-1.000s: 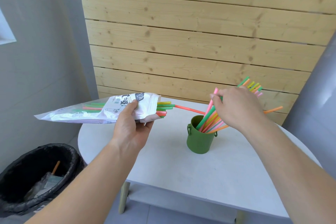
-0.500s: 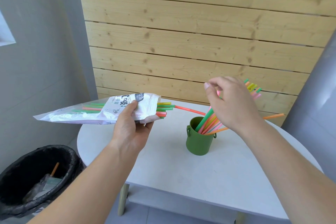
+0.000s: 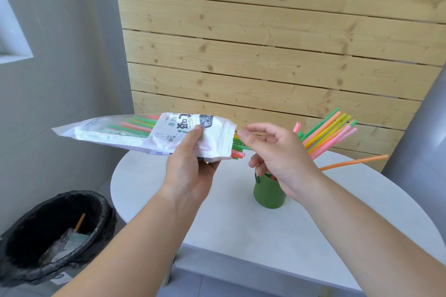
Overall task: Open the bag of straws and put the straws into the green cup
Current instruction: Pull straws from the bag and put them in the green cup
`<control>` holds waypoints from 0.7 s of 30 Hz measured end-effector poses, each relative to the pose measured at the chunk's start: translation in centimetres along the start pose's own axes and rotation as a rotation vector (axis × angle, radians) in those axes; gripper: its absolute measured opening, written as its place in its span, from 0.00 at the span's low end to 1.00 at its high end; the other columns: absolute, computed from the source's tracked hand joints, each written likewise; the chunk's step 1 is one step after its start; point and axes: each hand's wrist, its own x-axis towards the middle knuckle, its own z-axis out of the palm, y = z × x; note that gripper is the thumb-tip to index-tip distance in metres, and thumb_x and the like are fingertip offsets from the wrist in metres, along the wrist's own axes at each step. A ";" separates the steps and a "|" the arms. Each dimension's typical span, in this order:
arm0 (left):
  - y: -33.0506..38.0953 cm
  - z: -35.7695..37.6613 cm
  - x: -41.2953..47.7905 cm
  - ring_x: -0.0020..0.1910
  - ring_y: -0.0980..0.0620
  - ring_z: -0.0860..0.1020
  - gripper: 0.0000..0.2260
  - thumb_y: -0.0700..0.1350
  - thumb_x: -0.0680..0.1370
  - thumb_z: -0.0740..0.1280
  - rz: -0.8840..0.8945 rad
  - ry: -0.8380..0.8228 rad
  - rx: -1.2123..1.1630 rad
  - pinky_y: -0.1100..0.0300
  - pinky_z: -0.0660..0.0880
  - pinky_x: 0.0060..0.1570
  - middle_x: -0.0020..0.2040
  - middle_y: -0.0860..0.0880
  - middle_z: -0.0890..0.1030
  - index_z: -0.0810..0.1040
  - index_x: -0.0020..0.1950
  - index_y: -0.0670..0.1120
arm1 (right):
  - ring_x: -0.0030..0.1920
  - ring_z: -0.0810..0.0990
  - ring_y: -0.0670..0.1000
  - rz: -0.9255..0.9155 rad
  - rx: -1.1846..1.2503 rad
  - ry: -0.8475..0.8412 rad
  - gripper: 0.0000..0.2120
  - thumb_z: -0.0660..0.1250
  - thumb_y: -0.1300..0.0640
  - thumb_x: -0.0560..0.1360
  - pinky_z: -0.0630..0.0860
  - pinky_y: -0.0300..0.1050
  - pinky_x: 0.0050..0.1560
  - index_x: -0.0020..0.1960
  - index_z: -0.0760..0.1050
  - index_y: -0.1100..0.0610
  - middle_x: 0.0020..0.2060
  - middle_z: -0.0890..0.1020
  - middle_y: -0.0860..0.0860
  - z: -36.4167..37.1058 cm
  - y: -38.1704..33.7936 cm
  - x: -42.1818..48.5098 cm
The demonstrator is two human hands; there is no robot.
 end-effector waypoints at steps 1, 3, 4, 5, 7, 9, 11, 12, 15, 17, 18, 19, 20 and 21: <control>-0.1 0.1 0.0 0.54 0.38 0.86 0.12 0.40 0.81 0.67 0.001 0.019 0.013 0.40 0.84 0.51 0.59 0.38 0.85 0.79 0.63 0.37 | 0.27 0.79 0.50 0.021 0.071 -0.020 0.12 0.78 0.51 0.72 0.72 0.40 0.24 0.52 0.83 0.55 0.38 0.84 0.54 0.0 0.0 0.0; -0.1 0.3 -0.1 0.62 0.40 0.83 0.15 0.40 0.80 0.69 0.009 0.057 0.021 0.42 0.82 0.57 0.64 0.39 0.83 0.78 0.66 0.39 | 0.27 0.80 0.49 0.037 0.149 -0.057 0.06 0.77 0.59 0.73 0.75 0.39 0.25 0.48 0.83 0.58 0.34 0.83 0.54 0.0 0.0 0.0; -0.2 0.4 0.0 0.62 0.41 0.82 0.14 0.40 0.80 0.69 0.011 0.064 0.018 0.44 0.83 0.55 0.65 0.39 0.83 0.78 0.66 0.40 | 0.27 0.81 0.49 0.041 0.174 -0.071 0.04 0.76 0.62 0.73 0.76 0.39 0.26 0.47 0.83 0.59 0.32 0.83 0.53 -0.1 0.0 0.0; -0.2 0.3 0.1 0.62 0.42 0.83 0.13 0.40 0.80 0.69 0.011 0.066 0.012 0.45 0.83 0.54 0.65 0.40 0.83 0.79 0.65 0.41 | 0.28 0.82 0.49 0.046 0.195 -0.078 0.03 0.75 0.65 0.74 0.78 0.39 0.27 0.46 0.82 0.60 0.31 0.84 0.52 -0.1 0.0 0.0; -0.1 0.2 0.2 0.62 0.42 0.83 0.11 0.39 0.80 0.69 0.008 0.080 -0.013 0.42 0.82 0.57 0.65 0.41 0.83 0.79 0.62 0.42 | 0.29 0.83 0.50 0.056 0.219 -0.060 0.04 0.74 0.67 0.74 0.79 0.39 0.28 0.47 0.81 0.61 0.32 0.85 0.52 -0.5 -0.1 0.2; 0.1 0.0 0.4 0.63 0.41 0.82 0.14 0.39 0.81 0.68 0.003 0.094 -0.040 0.36 0.78 0.62 0.65 0.39 0.82 0.77 0.66 0.40 | 0.29 0.83 0.51 0.059 0.229 -0.018 0.05 0.75 0.66 0.74 0.79 0.39 0.29 0.49 0.80 0.62 0.34 0.84 0.54 -1.0 -0.3 0.3; 0.2 -0.1 0.6 0.63 0.39 0.82 0.16 0.39 0.81 0.68 0.009 0.109 -0.039 0.33 0.77 0.62 0.66 0.39 0.82 0.76 0.68 0.39 | 0.31 0.84 0.52 0.054 0.218 -0.005 0.09 0.77 0.62 0.73 0.79 0.41 0.29 0.51 0.81 0.61 0.40 0.83 0.56 -1.4 -0.6 0.3; 0.1 -0.1 0.7 0.63 0.39 0.82 0.16 0.39 0.81 0.68 0.012 0.116 -0.037 0.33 0.77 0.61 0.65 0.39 0.82 0.76 0.68 0.39 | 0.32 0.84 0.53 0.056 0.209 -0.017 0.12 0.78 0.60 0.72 0.79 0.42 0.29 0.53 0.81 0.60 0.43 0.84 0.56 -1.5 -0.6 0.2; -0.4 -0.1 0.6 0.62 0.41 0.83 0.15 0.39 0.81 0.69 0.002 0.120 -0.026 0.35 0.78 0.62 0.65 0.40 0.83 0.77 0.68 0.40 | 0.31 0.84 0.53 0.053 0.175 -0.052 0.13 0.79 0.60 0.71 0.79 0.41 0.28 0.53 0.81 0.59 0.38 0.86 0.54 -1.0 -0.4 -0.1; -0.8 0.0 0.5 0.61 0.42 0.83 0.15 0.40 0.80 0.69 -0.009 0.115 -0.008 0.36 0.79 0.61 0.64 0.41 0.84 0.78 0.67 0.40 | 0.29 0.84 0.50 0.027 0.158 -0.036 0.07 0.77 0.63 0.72 0.79 0.40 0.28 0.48 0.82 0.60 0.32 0.85 0.52 -0.9 -0.2 0.0; -0.8 0.0 0.5 0.61 0.42 0.83 0.15 0.40 0.80 0.69 -0.013 0.110 -0.004 0.37 0.79 0.60 0.63 0.41 0.84 0.78 0.67 0.40 | 0.28 0.83 0.50 0.020 0.159 -0.022 0.05 0.77 0.64 0.72 0.79 0.39 0.28 0.46 0.82 0.60 0.31 0.84 0.53 -1.0 -0.2 0.1; -0.8 0.0 0.5 0.62 0.42 0.83 0.16 0.40 0.80 0.69 -0.016 0.105 -0.005 0.37 0.79 0.60 0.62 0.42 0.84 0.77 0.68 0.39 | 0.28 0.83 0.49 0.022 0.169 -0.012 0.04 0.76 0.65 0.73 0.79 0.38 0.28 0.45 0.82 0.61 0.31 0.84 0.53 -1.2 -0.2 0.2; -0.7 0.0 0.6 0.62 0.41 0.82 0.17 0.39 0.81 0.69 -0.015 0.103 -0.011 0.37 0.79 0.60 0.61 0.42 0.84 0.76 0.69 0.39 | 0.28 0.83 0.50 0.031 0.183 -0.007 0.04 0.76 0.65 0.73 0.79 0.38 0.28 0.44 0.82 0.61 0.32 0.83 0.54 -1.5 -0.3 0.4; -0.6 -0.1 0.7 0.63 0.41 0.82 0.18 0.39 0.81 0.68 -0.014 0.103 -0.019 0.35 0.78 0.61 0.61 0.41 0.84 0.75 0.70 0.39 | 0.29 0.83 0.50 0.043 0.201 -0.006 0.04 0.76 0.65 0.73 0.79 0.38 0.28 0.44 0.82 0.61 0.32 0.83 0.54 -1.7 -0.4 0.5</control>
